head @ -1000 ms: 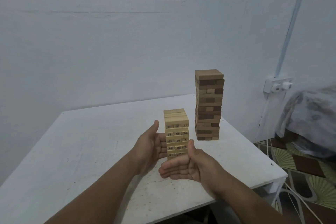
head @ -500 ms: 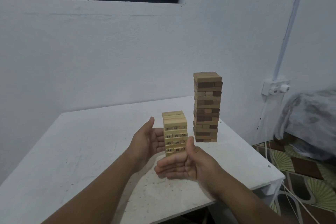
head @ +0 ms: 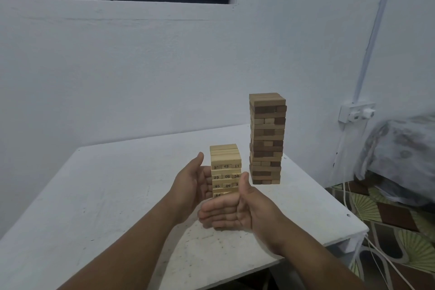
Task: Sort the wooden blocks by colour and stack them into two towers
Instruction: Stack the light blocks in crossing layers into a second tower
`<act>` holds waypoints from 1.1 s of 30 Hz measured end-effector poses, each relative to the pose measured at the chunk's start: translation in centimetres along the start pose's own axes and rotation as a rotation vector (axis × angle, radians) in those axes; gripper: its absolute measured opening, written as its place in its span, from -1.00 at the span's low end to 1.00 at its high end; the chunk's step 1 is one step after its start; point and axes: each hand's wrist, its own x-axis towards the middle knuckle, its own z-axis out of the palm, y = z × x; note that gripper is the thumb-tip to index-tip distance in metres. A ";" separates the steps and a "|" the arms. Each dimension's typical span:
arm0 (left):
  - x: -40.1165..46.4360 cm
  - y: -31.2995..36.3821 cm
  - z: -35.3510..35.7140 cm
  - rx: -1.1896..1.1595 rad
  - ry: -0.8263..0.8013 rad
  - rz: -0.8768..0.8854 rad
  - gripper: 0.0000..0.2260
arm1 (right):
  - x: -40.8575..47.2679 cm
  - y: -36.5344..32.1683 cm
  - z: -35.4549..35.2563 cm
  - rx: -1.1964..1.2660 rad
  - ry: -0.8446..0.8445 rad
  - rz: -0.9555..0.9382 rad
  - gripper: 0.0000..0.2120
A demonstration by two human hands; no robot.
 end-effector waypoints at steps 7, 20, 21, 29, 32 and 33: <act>-0.3 0.2 0.3 -0.074 -0.038 0.006 -0.33 | -0.1 -0.7 0.1 0.006 -0.045 -0.063 0.03; -0.9 0.4 0.8 -0.054 -0.027 0.005 -0.36 | 0.2 -0.6 0.1 0.013 -0.013 -0.075 0.05; -0.9 0.4 0.8 -0.045 -0.026 0.006 -0.36 | 0.2 -0.7 0.1 0.010 -0.008 -0.071 0.05; -0.9 0.6 0.6 -0.045 0.007 -0.002 -0.38 | 0.0 -1.1 0.2 0.002 -0.001 -0.042 0.00; -0.7 0.7 0.4 -0.074 0.007 0.001 -0.37 | -0.2 -1.3 0.2 -0.003 -0.044 -0.065 0.06; -0.7 0.6 0.4 -0.069 0.007 0.002 -0.36 | -0.3 -1.4 0.1 0.002 -0.054 -0.080 0.06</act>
